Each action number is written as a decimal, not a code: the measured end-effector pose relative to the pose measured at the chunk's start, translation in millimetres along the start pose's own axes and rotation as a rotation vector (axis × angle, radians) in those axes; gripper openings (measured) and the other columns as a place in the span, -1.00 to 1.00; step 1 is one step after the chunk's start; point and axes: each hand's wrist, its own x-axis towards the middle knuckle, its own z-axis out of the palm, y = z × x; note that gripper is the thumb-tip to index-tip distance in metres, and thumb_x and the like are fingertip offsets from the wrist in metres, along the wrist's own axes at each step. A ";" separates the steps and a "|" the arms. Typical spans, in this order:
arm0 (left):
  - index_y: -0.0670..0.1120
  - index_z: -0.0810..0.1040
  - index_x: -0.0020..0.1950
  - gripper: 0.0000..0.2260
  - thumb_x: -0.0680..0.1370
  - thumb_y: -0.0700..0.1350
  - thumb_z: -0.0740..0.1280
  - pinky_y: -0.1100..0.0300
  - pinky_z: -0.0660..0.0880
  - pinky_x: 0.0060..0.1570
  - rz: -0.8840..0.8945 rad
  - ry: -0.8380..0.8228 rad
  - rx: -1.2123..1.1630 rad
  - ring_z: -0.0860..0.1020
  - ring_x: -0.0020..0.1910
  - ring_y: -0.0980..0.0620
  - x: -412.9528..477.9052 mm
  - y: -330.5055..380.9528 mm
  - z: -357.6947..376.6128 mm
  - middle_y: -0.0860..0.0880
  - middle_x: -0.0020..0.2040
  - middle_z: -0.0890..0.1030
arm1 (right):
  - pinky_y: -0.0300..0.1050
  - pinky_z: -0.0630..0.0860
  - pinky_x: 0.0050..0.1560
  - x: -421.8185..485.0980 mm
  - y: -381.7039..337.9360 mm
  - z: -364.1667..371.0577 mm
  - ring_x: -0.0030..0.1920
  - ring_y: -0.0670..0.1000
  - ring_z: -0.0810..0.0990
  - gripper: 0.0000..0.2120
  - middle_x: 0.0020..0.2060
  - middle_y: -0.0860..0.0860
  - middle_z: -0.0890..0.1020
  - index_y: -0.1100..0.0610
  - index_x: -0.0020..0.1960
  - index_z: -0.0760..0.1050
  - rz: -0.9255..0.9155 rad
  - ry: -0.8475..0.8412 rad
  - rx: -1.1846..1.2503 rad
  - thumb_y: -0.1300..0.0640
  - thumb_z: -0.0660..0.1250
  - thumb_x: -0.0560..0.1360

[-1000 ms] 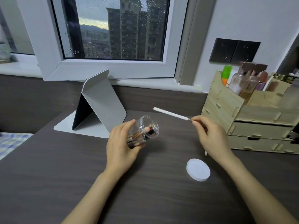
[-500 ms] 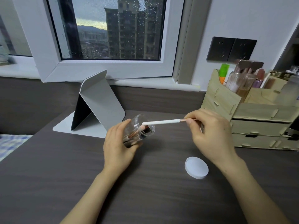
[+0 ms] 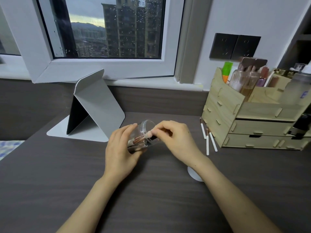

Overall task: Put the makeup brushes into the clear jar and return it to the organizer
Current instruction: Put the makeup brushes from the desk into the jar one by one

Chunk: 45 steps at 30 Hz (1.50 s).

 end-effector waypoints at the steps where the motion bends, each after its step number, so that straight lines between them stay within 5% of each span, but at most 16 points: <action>1: -0.09 0.38 0.24 -0.30 0.18 -0.17 0.61 0.37 0.21 0.12 -0.002 0.003 0.000 0.43 0.07 0.00 0.4 0.1 -0.1 -0.13 0.09 0.58 | -0.29 0.40 -0.27 -2.0 5.8 -3.9 -0.35 -0.10 0.51 -0.82 -0.40 -0.05 0.61 0.06 -0.26 0.60 0.011 0.046 -0.001 0.18 0.31 0.50; 3: -0.11 0.41 0.23 -0.30 0.16 -0.18 0.62 0.33 0.23 0.10 -0.010 0.005 0.002 0.42 0.06 0.00 0.7 0.8 -0.3 -0.13 0.09 0.58 | -0.27 0.37 -0.29 -4.7 29.0 -17.3 -0.37 -0.11 0.53 -0.79 -0.37 0.09 0.64 0.22 -0.17 0.60 0.124 0.209 -0.150 0.17 0.25 0.54; 5: -0.13 0.42 0.23 -0.31 0.17 -0.17 0.62 0.35 0.22 0.10 -0.023 0.004 0.002 0.43 0.06 0.00 1.1 1.2 -0.3 -0.14 0.08 0.58 | -0.08 0.41 -0.18 -6.1 60.1 -36.4 -0.18 0.15 0.61 -0.79 -0.21 0.19 0.68 0.25 -0.09 0.58 0.311 0.291 -0.497 0.15 0.22 0.55; 8: -0.14 0.43 0.23 -0.32 0.18 -0.16 0.61 0.43 0.17 0.11 -0.027 -0.008 0.000 0.42 0.06 -0.01 0.5 1.5 0.4 -0.14 0.08 0.58 | 0.01 0.47 -0.01 -8.7 101.2 -53.1 0.08 0.26 0.57 -0.76 0.05 0.23 0.63 0.25 0.09 0.50 0.631 0.125 -0.835 0.12 0.28 0.52; 12: -0.16 0.45 0.22 -0.32 0.16 -0.18 0.62 0.41 0.18 0.13 -0.013 -0.020 0.010 0.42 0.06 -0.01 0.8 3.0 0.8 -0.15 0.07 0.59 | -0.01 0.43 0.13 -7.6 124.2 -54.1 0.19 0.24 0.53 -0.62 0.17 0.22 0.58 0.24 0.26 0.39 0.742 0.051 -0.814 0.20 0.33 0.47; 18: -0.16 0.45 0.21 -0.32 0.15 -0.19 0.62 0.43 0.17 0.13 -0.011 -0.024 0.005 0.42 0.06 0.00 1.2 3.7 -0.2 -0.15 0.08 0.59 | 0.04 0.49 0.06 -3.2 131.5 -53.2 0.14 0.29 0.54 -0.72 0.12 0.30 0.57 0.36 0.15 0.40 0.850 0.144 -0.640 0.35 0.25 0.44; 22: -0.17 0.45 0.21 -0.32 0.15 -0.19 0.62 0.48 0.14 0.16 -0.006 -0.023 0.001 0.42 0.07 0.00 1.0 4.3 -1.3 -0.15 0.08 0.58 | 0.03 0.48 -0.10 -8.0 104.1 -62.8 -0.06 0.30 0.60 -0.76 -0.09 0.28 0.63 0.34 0.05 0.43 0.735 0.353 -0.535 0.31 0.26 0.39; 26: -0.16 0.44 0.22 -0.32 0.15 -0.19 0.62 0.50 0.12 0.17 -0.004 -0.030 -0.004 0.42 0.08 0.01 0.6 4.8 -0.7 -0.14 0.10 0.58 | -0.17 0.57 -0.40 -15.9 41.4 -65.7 -0.50 -0.04 0.63 -0.87 -0.32 0.18 0.58 0.25 -0.09 0.46 0.497 0.500 0.288 0.41 0.20 0.44; 29: -0.13 0.43 0.22 -0.32 0.17 -0.17 0.62 0.50 0.14 0.18 0.005 -0.011 -0.016 0.43 0.09 0.01 -0.6 7.1 -1.9 -0.10 0.09 0.57 | -0.26 0.61 -0.35 -20.5 -1.7 -55.1 -0.41 -0.01 0.67 -0.87 -0.31 0.20 0.57 0.26 -0.11 0.44 0.325 0.355 0.673 0.43 0.19 0.51; 36: -0.13 0.45 0.20 -0.37 0.19 -0.18 0.60 0.48 0.18 0.15 0.001 -0.003 -0.050 0.45 0.08 0.03 -2.7 12.7 -5.8 0.07 0.09 0.48 | -0.34 0.51 -0.29 -8.9 -14.5 -10.0 -0.35 -0.17 0.61 -0.81 -0.37 -0.14 0.61 0.07 -0.13 0.47 0.173 0.155 0.384 0.36 0.33 0.45; 39: -0.09 0.41 0.22 -0.36 0.20 -0.14 0.58 0.50 0.18 0.13 -0.014 -0.004 -0.064 0.44 0.06 0.05 -3.1 13.8 -6.7 0.09 0.08 0.46 | -0.21 0.51 -0.23 -6.0 -6.7 -3.3 -0.27 -0.05 0.59 -0.80 -0.33 -0.11 0.60 -0.04 -0.21 0.51 0.153 0.151 0.223 0.25 0.42 0.40; 41: -0.09 0.41 0.21 -0.34 0.19 -0.13 0.60 0.53 0.17 0.12 -0.035 0.003 -0.070 0.43 0.06 0.06 -2.6 14.3 -6.5 0.08 0.07 0.46 | -0.13 0.52 -0.21 -6.5 -2.6 -3.1 -0.26 0.01 0.56 -0.82 -0.33 -0.07 0.59 -0.05 -0.21 0.53 0.159 0.130 0.232 0.21 0.44 0.39; 45: -0.15 0.46 0.19 -0.34 0.16 -0.15 0.62 0.57 0.14 0.10 -0.068 -0.008 -0.044 0.43 0.04 0.06 -1.9 13.2 -5.6 -0.06 0.05 0.57 | -0.28 0.44 -0.46 -10.4 10.8 -17.5 -0.42 -0.15 0.48 -0.93 -0.35 0.03 0.57 0.14 -0.13 0.55 0.265 0.110 0.514 0.27 0.33 0.48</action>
